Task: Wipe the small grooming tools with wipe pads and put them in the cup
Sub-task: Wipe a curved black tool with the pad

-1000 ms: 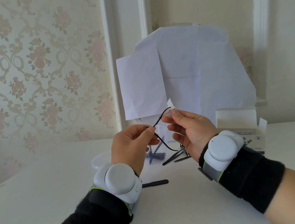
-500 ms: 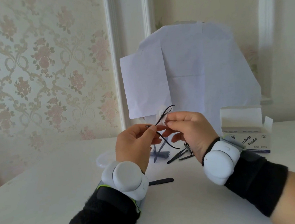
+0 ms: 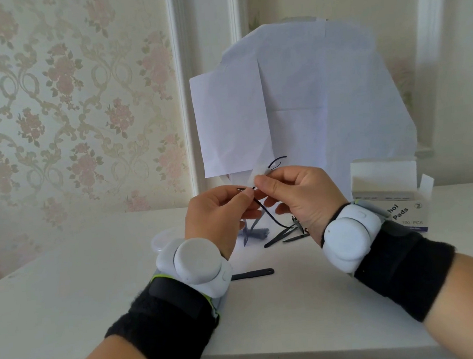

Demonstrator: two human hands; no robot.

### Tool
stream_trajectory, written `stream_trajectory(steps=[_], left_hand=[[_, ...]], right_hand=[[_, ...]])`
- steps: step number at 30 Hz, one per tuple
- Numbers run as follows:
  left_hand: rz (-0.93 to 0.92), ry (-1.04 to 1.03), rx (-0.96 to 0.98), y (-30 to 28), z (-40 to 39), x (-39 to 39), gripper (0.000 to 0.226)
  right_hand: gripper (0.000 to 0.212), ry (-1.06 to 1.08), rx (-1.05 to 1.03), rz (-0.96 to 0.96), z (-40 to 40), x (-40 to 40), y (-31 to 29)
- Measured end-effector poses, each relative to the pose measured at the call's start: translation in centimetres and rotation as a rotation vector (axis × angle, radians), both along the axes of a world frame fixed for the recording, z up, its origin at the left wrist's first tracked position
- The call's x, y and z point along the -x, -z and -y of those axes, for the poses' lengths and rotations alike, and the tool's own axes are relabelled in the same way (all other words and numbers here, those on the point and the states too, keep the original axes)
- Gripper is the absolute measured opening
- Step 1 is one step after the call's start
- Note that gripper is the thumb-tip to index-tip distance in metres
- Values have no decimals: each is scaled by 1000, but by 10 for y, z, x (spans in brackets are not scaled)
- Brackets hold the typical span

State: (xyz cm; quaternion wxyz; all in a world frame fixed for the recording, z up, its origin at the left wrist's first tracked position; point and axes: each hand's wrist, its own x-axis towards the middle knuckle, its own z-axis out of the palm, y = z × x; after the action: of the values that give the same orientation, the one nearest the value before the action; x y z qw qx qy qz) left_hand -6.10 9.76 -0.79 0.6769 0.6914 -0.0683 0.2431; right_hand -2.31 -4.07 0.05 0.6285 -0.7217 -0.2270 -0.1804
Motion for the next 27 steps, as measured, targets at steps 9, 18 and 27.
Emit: stream_trajectory(steps=[9, 18, 27], left_hand=[[-25, 82, 23, -1, 1, 1, 12], [-115, 153, 94, -2, 1, -1, 15], [-28, -1, 73, 1, -2, -4, 11]], right_hand=[[19, -227, -172, -211, 0, -3, 2], [19, -196, -387, -274, 9, -2, -8], [17, -47, -354, -172, 12, -10, -5]])
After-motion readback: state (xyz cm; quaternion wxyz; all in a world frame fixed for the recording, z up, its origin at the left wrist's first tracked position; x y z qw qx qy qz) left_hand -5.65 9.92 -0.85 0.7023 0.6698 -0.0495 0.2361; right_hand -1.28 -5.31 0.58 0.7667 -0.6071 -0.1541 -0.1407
